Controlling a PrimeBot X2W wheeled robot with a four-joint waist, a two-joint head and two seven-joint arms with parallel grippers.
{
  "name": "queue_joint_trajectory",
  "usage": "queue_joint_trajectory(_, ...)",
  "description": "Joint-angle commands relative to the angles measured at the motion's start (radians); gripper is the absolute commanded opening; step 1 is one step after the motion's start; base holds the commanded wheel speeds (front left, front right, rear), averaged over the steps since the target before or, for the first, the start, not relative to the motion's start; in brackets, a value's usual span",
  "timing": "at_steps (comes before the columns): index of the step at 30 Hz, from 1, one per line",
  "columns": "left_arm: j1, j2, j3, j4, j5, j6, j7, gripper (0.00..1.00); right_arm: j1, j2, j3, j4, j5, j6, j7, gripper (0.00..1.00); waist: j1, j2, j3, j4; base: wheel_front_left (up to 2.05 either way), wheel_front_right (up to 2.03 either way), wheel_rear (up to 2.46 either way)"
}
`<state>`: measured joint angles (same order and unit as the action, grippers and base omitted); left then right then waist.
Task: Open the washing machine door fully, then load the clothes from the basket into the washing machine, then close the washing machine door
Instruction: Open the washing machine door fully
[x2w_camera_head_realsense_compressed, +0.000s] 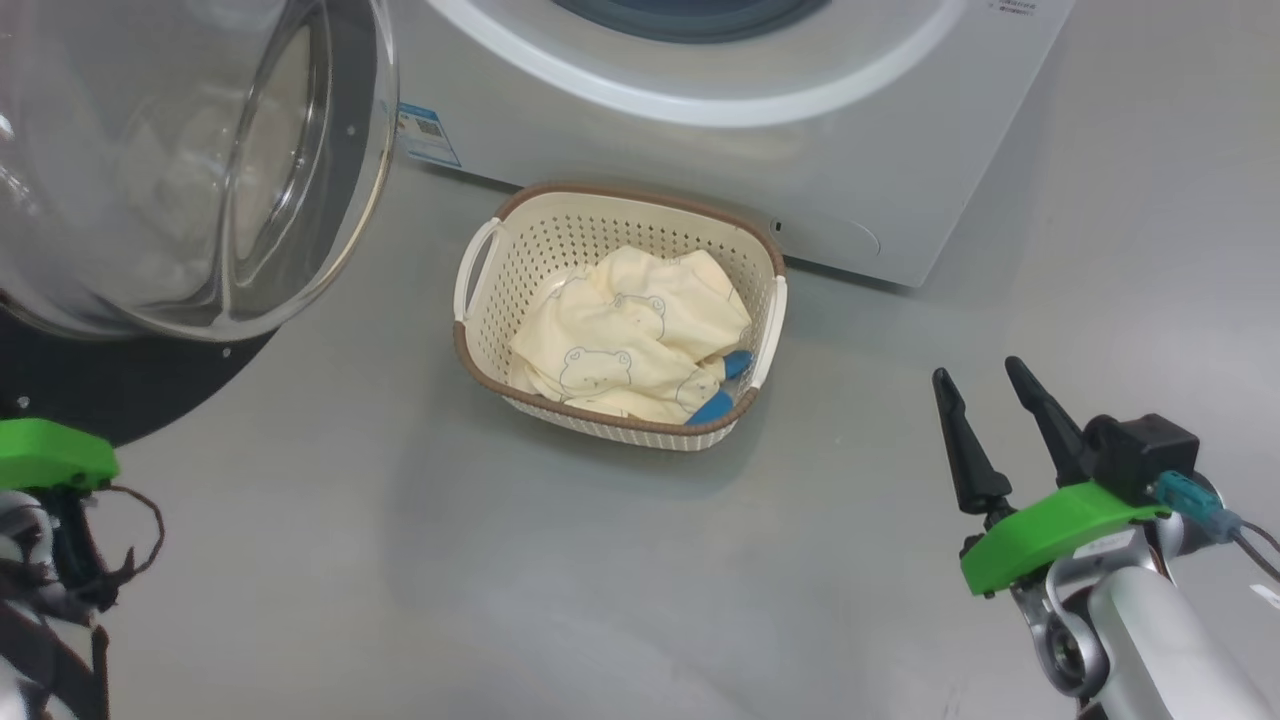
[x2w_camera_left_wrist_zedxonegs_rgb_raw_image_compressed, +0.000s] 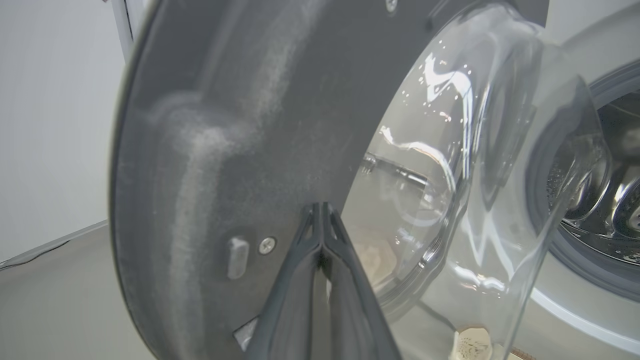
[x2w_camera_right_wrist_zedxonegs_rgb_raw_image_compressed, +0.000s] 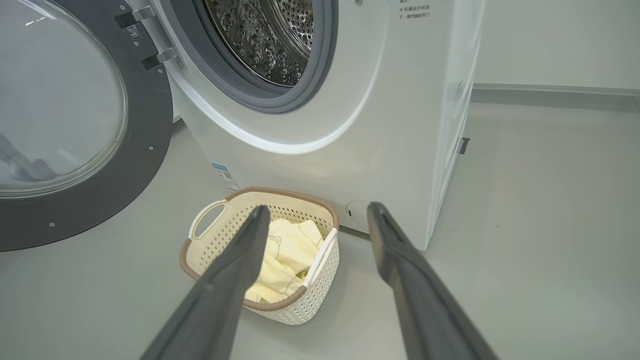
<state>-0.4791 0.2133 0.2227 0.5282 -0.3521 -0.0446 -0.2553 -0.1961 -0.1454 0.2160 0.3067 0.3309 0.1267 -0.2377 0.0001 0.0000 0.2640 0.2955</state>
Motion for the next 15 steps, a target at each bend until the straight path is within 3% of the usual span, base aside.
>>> queue_joint_trajectory(1,-0.053,0.083,0.061,-0.017,-0.002,0.0,-0.006,0.0,-0.037,-0.019,0.017,-0.041,-0.014,0.004,0.004,1.0,-0.0001,0.0,0.022,0.0,0.0,0.0,0.0)
queue_joint_trajectory(15,-0.167,0.184,0.122,0.111,-0.037,-0.044,-0.006,0.0,-0.043,-0.054,-0.011,-0.117,-0.042,0.004,0.053,1.0,-0.0001,0.0,0.14,0.013,0.0,0.0,0.0)
